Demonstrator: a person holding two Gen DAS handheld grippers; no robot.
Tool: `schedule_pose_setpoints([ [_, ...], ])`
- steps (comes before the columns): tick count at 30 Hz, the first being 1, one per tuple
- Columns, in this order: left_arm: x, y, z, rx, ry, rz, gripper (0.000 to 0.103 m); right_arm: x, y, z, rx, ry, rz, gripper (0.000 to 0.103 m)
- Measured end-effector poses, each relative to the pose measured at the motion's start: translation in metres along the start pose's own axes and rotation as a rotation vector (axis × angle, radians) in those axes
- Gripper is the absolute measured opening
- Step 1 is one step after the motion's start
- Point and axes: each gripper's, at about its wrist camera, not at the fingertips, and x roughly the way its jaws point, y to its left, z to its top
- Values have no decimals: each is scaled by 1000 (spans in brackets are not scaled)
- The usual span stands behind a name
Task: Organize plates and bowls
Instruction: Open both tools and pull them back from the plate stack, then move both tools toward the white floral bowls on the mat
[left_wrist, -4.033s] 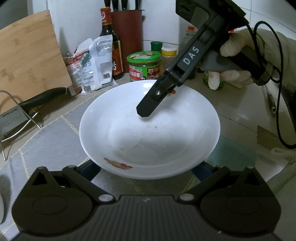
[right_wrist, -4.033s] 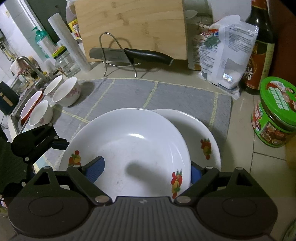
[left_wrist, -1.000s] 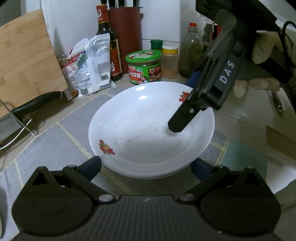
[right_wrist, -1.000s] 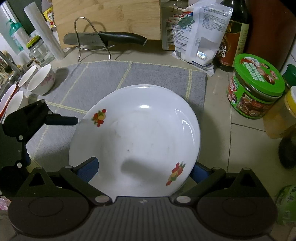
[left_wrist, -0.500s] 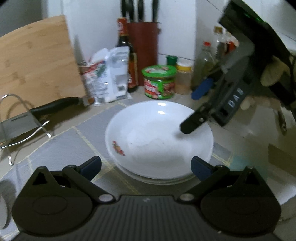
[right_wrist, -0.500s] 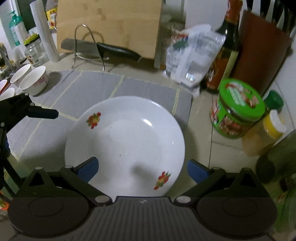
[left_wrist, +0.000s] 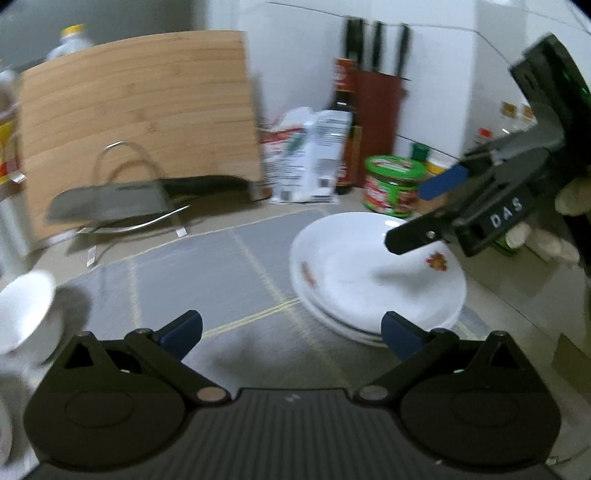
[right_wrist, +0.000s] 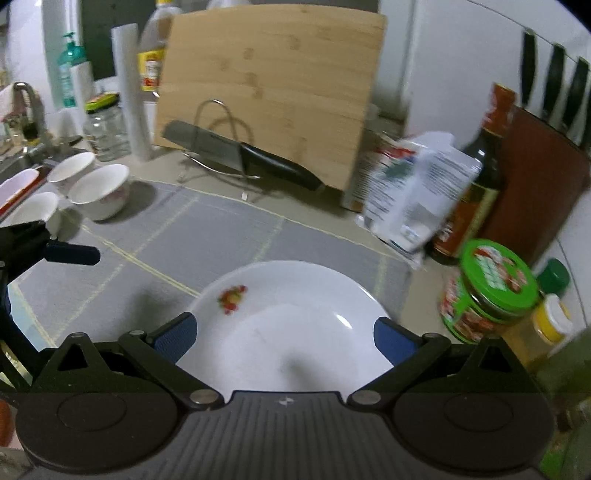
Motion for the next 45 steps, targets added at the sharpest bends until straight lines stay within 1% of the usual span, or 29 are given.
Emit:
schedule_pose_setpoints([
  [3,-14,8,-9,-71,-2,65,102,2,15,3,-42,-24,26,103],
  [6,-30,15,-19,-125,2,152,102,5,32,6,-78,-37,87,103],
  [9,-46,26,-32,-161,-1,216,102,9,51,10,-115,-48,136,103],
  [12,-58,42,-45,-204,3,265,102,12,74,14,-151,-59,142,103],
  [15,-70,63,-59,-238,8,295,102,17,96,16,-176,-61,168,103],
  [19,-85,90,-71,-249,28,299,102,34,134,17,-201,-33,189,103],
  [21,-93,101,-77,-234,37,303,102,42,156,18,-214,-22,225,103],
  [23,-100,116,-82,-225,54,318,102,51,178,18,-232,-9,242,103],
  [26,-112,139,-88,-237,54,305,102,67,209,19,-237,9,274,103],
  [31,-127,177,-94,-248,56,302,102,87,254,20,-240,27,296,103],
  [35,-132,201,-97,-236,58,286,102,99,281,24,-249,17,310,103],
  [40,-131,225,-97,-208,69,246,102,116,304,28,-243,18,320,103],
  [44,-127,239,-94,-200,67,220,102,129,317,26,-238,51,314,103],
  [45,-126,243,-93,-205,66,211,102,130,320,23,-252,41,298,103],
])
